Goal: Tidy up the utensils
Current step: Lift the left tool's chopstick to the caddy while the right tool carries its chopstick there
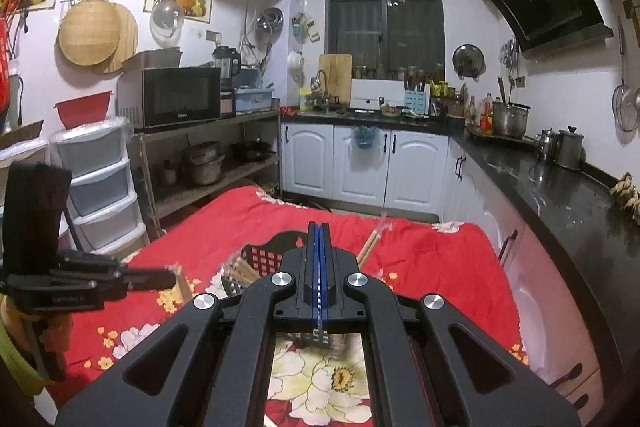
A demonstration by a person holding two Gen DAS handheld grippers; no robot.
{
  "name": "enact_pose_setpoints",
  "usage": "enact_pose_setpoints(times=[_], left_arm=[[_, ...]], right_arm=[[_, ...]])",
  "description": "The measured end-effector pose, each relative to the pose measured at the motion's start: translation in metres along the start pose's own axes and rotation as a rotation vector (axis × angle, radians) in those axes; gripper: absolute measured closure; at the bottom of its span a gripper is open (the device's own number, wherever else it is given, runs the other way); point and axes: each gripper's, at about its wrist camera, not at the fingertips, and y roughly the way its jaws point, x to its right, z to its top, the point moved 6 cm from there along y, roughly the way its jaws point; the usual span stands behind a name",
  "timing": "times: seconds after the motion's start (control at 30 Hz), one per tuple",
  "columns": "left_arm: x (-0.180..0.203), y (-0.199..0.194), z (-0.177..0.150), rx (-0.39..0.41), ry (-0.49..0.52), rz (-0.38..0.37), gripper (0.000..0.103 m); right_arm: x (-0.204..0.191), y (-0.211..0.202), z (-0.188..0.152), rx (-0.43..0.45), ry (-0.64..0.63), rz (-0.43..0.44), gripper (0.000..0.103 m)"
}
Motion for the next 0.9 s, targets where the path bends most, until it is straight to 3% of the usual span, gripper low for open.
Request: enact_pose_setpoints(times=[0.53, 0.9], left_arm=[[0.027, -0.005, 0.094, 0.163, 0.071, 0.003, 0.103], [0.001, -0.013, 0.145, 0.261, 0.071, 0.112, 0.103]], right_arm=[[-0.003, -0.008, 0.053, 0.098, -0.042, 0.001, 0.102], [0.002, 0.003, 0.089, 0.157, -0.046, -0.005, 0.102]])
